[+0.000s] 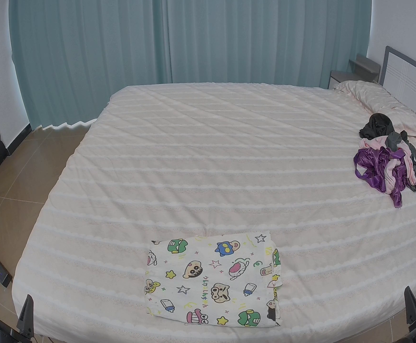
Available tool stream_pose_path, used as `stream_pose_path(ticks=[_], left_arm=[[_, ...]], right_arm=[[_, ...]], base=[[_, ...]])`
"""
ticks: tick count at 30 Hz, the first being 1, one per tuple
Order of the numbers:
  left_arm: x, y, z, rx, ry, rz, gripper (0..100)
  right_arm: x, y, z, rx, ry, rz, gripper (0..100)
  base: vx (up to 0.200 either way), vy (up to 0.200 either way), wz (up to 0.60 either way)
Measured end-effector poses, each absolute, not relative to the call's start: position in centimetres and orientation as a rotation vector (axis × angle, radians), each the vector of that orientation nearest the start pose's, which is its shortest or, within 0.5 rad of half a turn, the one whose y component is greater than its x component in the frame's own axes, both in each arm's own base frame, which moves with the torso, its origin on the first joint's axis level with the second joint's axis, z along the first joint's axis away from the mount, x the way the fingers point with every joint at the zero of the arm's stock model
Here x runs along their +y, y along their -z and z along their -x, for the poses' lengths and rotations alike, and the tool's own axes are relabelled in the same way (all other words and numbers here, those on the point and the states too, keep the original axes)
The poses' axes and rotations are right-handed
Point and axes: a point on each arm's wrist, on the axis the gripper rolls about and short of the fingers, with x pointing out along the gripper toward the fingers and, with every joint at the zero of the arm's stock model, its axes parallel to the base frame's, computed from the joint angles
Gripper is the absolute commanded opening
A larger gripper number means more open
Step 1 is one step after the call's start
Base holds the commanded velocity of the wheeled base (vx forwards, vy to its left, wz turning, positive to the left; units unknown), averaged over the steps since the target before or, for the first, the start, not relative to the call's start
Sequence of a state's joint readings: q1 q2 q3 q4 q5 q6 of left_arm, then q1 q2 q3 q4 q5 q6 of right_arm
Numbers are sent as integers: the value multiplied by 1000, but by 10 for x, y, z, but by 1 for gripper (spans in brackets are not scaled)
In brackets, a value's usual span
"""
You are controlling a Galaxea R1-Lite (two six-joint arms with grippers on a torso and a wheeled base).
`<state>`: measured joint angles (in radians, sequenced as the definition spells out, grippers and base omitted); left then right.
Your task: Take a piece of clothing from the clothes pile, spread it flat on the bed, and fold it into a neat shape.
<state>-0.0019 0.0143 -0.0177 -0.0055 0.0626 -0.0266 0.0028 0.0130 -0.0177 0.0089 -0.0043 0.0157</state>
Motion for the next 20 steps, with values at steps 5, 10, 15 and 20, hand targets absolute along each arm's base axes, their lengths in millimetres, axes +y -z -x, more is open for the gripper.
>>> stream_pose_path(ticks=[5,10,15,20], left_arm=[[1,-81,23,-9,-60,27,100],[1,-81,23,-9,-61,27,100],[1,-81,23,-9,-60,26,100],[1,-81,23,-9,-61,27,100]], right_arm=[[0,-80,23,5,2,-16,100],[0,-80,23,6,2,-14,100],[0,-80,23,6,1,-4,100],[0,-80,23,6,2,-4,100]], base=[[0,0,0],[0,0,0],[0,0,0],[0,0,0]])
